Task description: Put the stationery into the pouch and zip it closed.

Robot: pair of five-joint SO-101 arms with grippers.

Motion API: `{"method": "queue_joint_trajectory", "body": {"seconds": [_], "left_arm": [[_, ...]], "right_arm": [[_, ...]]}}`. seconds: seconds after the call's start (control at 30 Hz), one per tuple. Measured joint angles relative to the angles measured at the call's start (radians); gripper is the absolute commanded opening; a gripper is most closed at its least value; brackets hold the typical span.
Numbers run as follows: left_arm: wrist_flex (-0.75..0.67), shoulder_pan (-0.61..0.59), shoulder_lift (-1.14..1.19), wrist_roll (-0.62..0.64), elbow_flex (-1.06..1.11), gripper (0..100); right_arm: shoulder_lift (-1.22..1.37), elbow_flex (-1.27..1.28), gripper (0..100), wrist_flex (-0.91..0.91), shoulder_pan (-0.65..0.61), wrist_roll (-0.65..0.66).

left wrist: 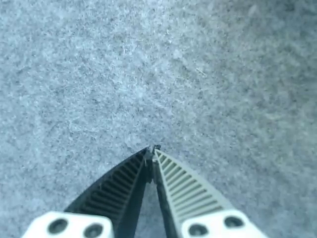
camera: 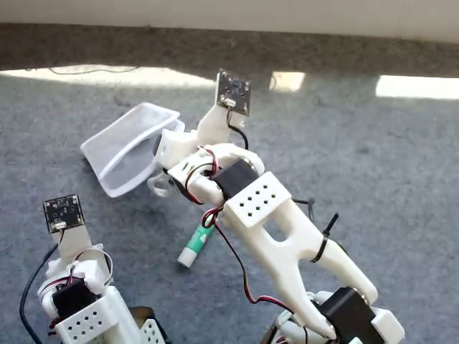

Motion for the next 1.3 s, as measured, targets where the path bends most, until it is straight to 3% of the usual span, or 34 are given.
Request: {"method": "queue_joint_trajectory", "body": {"seconds": [0.4, 0.8, 1.13, 1.3], "left_arm": [[0.000, 0.081, 0.000, 0.000, 0.000, 1], [0.003, 0.083, -0.009, 0.000, -0.025, 1], [0.002, -0.060, -0.014, 0.000, -0.275, 1], [-0.118, -0.080, -0.014, 0.000, -0.305, 1]], "right_arm": [[0.000, 0.000, 0.5, 0.000, 0.000, 0.000], [0.000, 0.000, 0.5, 0.000, 0.000, 0.000], [0.000, 0.002, 0.5, 0.000, 0.000, 0.000], [0.000, 0.002, 0.5, 0.000, 0.000, 0.000]]}}
